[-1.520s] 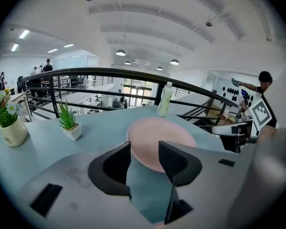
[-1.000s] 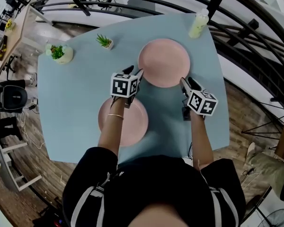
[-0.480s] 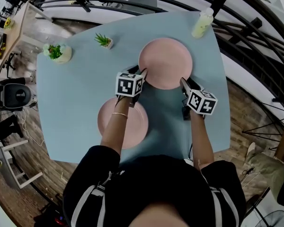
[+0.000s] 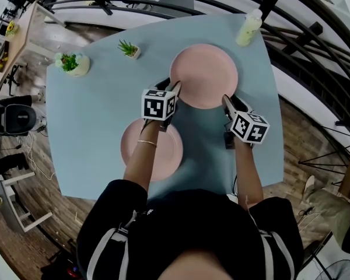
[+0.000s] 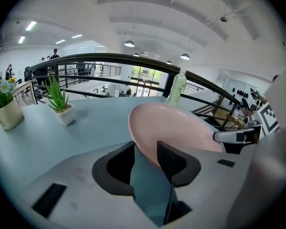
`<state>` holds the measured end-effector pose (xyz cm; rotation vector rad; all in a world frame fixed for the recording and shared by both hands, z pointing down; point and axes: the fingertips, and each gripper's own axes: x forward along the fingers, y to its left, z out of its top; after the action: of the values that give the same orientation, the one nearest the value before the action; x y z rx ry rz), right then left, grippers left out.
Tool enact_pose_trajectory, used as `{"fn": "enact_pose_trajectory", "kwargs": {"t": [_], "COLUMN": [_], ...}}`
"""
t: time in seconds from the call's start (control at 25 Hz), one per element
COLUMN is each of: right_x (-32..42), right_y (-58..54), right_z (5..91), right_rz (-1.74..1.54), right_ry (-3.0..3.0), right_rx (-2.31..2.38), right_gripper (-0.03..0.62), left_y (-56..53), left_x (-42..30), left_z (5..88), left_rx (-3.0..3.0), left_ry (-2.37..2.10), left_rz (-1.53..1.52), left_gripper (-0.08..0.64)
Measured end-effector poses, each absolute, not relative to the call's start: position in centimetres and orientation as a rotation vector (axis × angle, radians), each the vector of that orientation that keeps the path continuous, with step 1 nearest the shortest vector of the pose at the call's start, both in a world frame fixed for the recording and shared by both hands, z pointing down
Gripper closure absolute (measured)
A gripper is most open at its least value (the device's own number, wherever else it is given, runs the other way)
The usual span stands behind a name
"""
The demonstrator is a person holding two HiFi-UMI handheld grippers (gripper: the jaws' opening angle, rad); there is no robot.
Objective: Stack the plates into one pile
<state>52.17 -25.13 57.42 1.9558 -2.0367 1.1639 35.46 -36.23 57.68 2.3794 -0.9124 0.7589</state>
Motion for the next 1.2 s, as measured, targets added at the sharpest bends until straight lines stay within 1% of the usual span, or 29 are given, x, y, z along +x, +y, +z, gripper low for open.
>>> {"fn": "enact_pose_trajectory", "kwargs": {"t": [0.32,0.64,0.88,1.2], "right_x": [52.0,50.3,47.9,43.1], "right_y": [-24.2,-22.4,-20.7,-18.8], "right_z": [54.5,52.1,50.9,49.8], "right_rz": [1.084,1.016,0.984,0.957], "right_ry": [-2.084,-2.115,-2.146,-2.201], "right_rx": [1.967,1.956,1.928,1.854], "right_gripper": [0.453,0.453,0.454,0.454], "left_y": [-34.7,-32.5,-30.3,-27.3], "left_x": [35.0,33.0,30.3,24.9], "left_z": [55.3,53.1,52.1,50.9], "left_rx": [2.394,2.407,2.402,2.383], "left_ry": [-0.935,-0.964,-0.989,-1.053], "left_rz": [0.699,0.629,0.593,0.556], "left_gripper": [0.411,0.411,0.411,0.411]}}
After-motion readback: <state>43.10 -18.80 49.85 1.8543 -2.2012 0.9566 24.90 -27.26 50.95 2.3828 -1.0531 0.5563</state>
